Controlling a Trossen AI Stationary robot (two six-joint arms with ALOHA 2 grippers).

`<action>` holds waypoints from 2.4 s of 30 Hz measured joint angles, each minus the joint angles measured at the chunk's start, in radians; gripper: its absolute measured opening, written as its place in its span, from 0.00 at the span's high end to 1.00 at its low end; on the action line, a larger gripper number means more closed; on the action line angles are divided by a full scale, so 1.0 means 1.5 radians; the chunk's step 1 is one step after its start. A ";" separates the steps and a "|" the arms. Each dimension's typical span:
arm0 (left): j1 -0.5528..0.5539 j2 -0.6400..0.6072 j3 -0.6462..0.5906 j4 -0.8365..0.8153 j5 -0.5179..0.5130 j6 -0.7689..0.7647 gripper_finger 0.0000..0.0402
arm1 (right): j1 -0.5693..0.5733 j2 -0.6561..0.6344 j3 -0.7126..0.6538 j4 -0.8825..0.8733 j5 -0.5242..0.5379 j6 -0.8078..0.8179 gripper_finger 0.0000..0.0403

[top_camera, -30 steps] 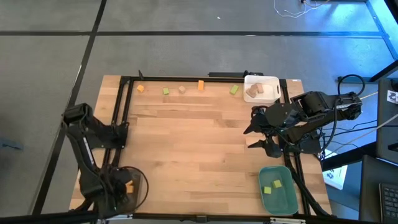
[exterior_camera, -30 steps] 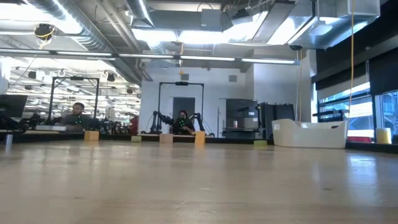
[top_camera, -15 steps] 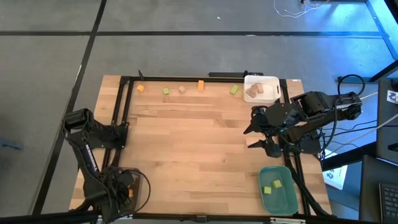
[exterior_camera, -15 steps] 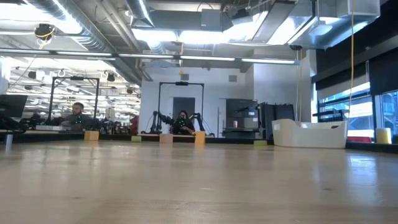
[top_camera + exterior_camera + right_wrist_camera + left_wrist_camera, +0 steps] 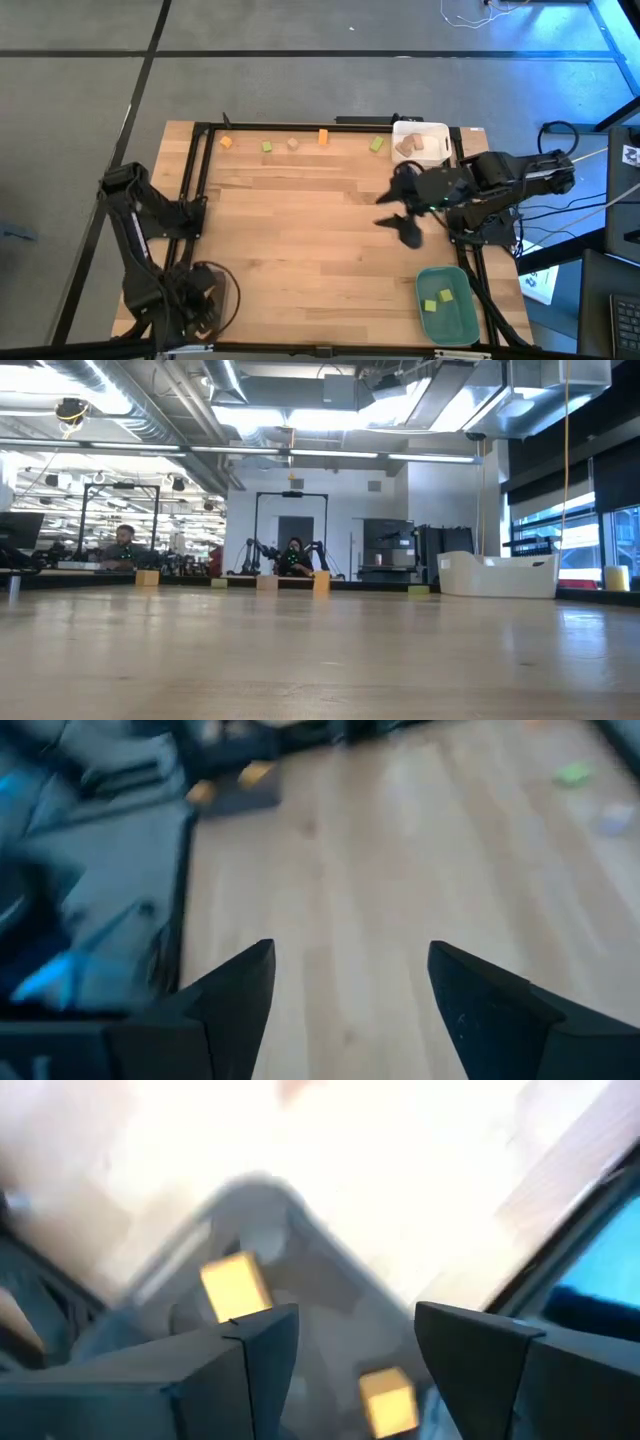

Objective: Sort & place blocks by color
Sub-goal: Put the left yellow block into the black bin

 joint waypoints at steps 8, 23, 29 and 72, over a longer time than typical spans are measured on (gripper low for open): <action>0.126 -0.077 0.073 -0.147 -0.108 0.126 0.52 | -0.111 0.078 0.000 0.109 0.015 0.015 0.35; 0.542 -0.264 0.043 -0.241 -0.118 0.232 0.51 | -0.291 0.125 0.000 0.120 0.003 0.075 0.35; 0.758 -0.273 0.044 -0.225 -0.114 0.366 0.51 | -0.346 0.132 0.000 0.141 0.003 0.002 0.35; 1.484 0.192 0.043 -0.001 0.126 1.111 0.51 | -0.571 0.184 0.000 0.236 -0.126 -0.205 0.35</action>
